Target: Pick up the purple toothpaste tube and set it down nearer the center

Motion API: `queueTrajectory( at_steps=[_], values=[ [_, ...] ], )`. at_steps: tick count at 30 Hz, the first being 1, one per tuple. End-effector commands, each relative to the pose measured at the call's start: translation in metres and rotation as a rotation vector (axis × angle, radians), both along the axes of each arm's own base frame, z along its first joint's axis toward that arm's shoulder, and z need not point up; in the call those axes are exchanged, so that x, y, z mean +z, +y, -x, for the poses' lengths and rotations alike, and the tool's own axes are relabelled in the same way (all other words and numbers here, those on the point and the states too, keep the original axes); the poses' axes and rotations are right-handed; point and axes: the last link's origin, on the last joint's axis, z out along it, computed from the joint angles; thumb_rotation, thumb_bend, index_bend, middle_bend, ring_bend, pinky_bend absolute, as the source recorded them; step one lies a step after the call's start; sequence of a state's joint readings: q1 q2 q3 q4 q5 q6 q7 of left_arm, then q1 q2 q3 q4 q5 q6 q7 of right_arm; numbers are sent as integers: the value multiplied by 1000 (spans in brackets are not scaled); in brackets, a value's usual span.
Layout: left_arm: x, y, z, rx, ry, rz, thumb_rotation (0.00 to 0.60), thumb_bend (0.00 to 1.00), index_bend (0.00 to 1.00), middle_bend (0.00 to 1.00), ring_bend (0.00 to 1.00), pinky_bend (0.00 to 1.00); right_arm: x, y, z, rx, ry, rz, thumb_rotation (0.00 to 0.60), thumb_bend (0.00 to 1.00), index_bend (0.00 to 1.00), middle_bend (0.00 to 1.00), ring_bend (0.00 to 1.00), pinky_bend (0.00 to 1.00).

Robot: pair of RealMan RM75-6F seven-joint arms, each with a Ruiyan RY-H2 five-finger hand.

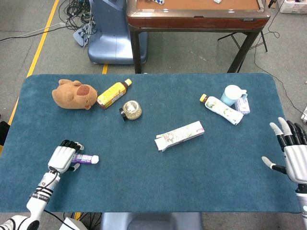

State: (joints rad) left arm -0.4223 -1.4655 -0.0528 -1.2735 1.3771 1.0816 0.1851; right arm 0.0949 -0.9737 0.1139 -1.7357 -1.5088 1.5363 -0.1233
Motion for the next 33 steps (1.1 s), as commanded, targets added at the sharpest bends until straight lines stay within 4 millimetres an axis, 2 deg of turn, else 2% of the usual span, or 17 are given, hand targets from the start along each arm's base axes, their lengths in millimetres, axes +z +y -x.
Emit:
queueTrajectory(
  at_steps=[1, 8, 17, 33],
  values=[
    [-3, 4, 0, -6, 2, -3, 600, 208, 313, 274, 209, 131, 0, 1, 0, -2, -1, 2, 600, 0, 0, 0, 0, 0],
    [-3, 11, 2, -22, 21, -24, 600, 209, 316, 275, 209, 132, 0, 2, 0, -1, -4, 8, 600, 0, 0, 0, 0, 0],
    [-5, 7, 0, -25, 14, 16, 600, 209, 368, 280, 209, 132, -1, 4, 0, -4, -10, 3, 600, 0, 0, 0, 0, 0],
    [-9, 10, 2, -14, 38, 35, 600, 272, 407, 316, 211, 132, 0, 8, 2, -12, -16, 9, 600, 0, 0, 0, 0, 0]
  ],
)
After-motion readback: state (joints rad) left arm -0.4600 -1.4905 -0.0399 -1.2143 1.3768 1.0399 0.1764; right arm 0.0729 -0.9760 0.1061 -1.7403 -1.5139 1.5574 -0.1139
